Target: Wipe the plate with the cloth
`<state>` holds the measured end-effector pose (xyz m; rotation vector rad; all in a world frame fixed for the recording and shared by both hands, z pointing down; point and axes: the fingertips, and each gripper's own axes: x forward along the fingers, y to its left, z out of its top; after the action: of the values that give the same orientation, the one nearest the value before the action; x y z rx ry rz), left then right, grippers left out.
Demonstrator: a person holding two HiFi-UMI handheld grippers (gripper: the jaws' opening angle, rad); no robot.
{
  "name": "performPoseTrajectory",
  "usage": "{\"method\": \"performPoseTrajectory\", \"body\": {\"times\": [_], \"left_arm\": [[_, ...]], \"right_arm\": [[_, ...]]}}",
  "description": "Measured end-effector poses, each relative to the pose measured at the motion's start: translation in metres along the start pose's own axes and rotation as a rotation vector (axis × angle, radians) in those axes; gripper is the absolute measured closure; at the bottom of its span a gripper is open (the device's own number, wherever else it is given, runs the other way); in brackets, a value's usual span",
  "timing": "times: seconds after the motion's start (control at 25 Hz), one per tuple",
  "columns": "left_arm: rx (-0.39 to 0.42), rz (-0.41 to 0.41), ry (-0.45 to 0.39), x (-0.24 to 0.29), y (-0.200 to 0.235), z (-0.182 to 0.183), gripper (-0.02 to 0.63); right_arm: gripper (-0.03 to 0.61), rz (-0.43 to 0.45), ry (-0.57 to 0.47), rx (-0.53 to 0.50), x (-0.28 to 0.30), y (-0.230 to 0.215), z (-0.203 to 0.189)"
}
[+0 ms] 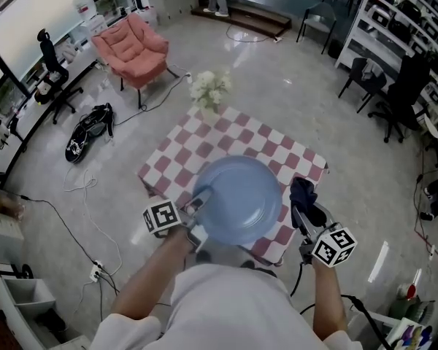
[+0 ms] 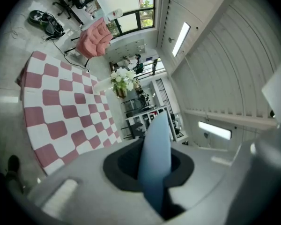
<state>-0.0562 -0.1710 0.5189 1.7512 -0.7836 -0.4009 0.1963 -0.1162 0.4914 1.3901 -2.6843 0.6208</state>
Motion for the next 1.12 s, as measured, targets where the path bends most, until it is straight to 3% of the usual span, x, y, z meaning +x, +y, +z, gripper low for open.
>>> {"method": "performPoseTrajectory", "body": {"times": [0.48, 1.12], "left_arm": [[0.097, 0.03, 0.045, 0.0, -0.006, -0.015, 0.577], [0.217, 0.098, 0.105, -0.007, -0.008, -0.024, 0.577]], "right_arm": [[0.446, 0.094, 0.083, -0.068, 0.021, 0.019, 0.004], [0.446, 0.208, 0.263, -0.26, 0.063, 0.056, -0.012]]}}
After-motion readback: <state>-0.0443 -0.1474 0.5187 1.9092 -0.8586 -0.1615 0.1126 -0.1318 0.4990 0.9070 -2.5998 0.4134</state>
